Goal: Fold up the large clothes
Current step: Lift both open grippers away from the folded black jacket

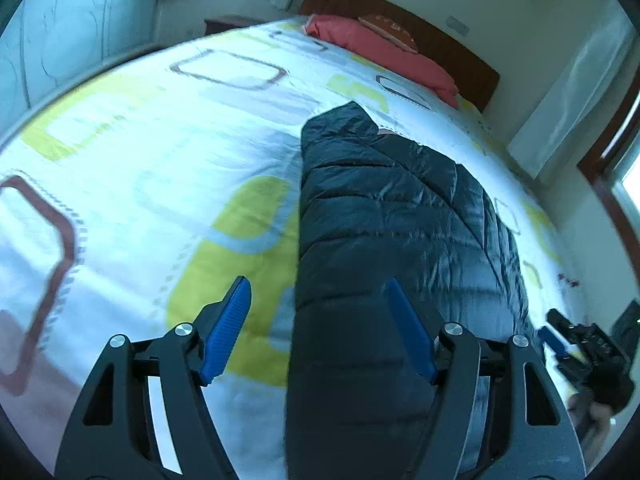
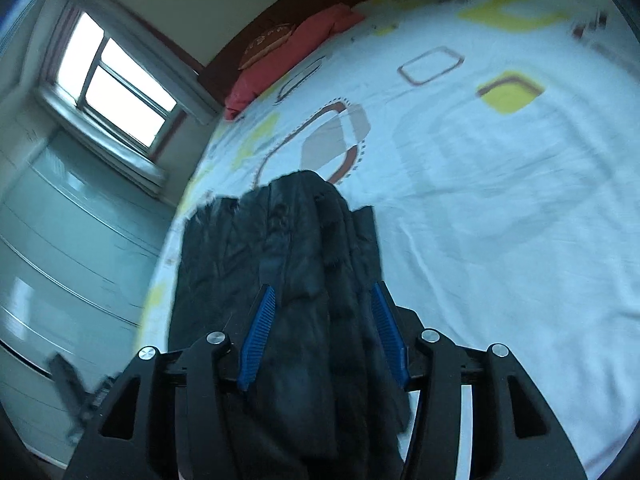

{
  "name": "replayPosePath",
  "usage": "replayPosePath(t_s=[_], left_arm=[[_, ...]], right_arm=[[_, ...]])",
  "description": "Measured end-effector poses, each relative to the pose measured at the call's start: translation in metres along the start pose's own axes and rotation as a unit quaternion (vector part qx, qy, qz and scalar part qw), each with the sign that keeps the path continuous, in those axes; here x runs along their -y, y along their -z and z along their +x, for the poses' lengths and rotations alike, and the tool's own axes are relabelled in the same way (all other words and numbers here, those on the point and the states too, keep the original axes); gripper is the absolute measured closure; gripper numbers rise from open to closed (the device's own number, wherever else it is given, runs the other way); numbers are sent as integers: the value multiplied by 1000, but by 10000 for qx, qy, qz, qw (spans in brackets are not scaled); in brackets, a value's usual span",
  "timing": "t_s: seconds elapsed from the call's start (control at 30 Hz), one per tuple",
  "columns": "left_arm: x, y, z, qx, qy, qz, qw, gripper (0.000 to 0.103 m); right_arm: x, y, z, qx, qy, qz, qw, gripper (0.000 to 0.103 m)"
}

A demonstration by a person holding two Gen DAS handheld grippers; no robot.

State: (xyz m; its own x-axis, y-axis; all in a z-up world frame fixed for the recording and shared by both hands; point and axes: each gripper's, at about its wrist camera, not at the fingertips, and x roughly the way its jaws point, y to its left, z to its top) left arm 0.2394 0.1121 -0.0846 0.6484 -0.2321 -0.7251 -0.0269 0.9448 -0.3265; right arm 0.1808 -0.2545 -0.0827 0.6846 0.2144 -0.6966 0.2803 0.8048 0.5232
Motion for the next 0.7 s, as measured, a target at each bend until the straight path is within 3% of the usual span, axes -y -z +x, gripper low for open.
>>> replayPosePath(t_s=[0.07, 0.23, 0.3, 0.53, 0.7], left_arm=[[4, 11, -18, 186, -209, 148, 9995, 30], [15, 37, -62, 793, -687, 404, 9937, 13], [20, 46, -75, 912, -837, 525, 9909, 10], [41, 80, -119, 1366, -1266, 1048, 9769, 7], [52, 91, -133, 1451, -1236, 1147, 9749, 7]], right_arm=[[-12, 12, -17, 193, 320, -272, 9989, 39], [-31, 45, -52, 534, 840, -891, 9910, 35], [-37, 56, -64, 678, 971, -1065, 9872, 33], [-59, 89, -98, 1053, 1109, -1512, 9766, 32], [-72, 102, -113, 1248, 1069, -1729, 9711, 32]])
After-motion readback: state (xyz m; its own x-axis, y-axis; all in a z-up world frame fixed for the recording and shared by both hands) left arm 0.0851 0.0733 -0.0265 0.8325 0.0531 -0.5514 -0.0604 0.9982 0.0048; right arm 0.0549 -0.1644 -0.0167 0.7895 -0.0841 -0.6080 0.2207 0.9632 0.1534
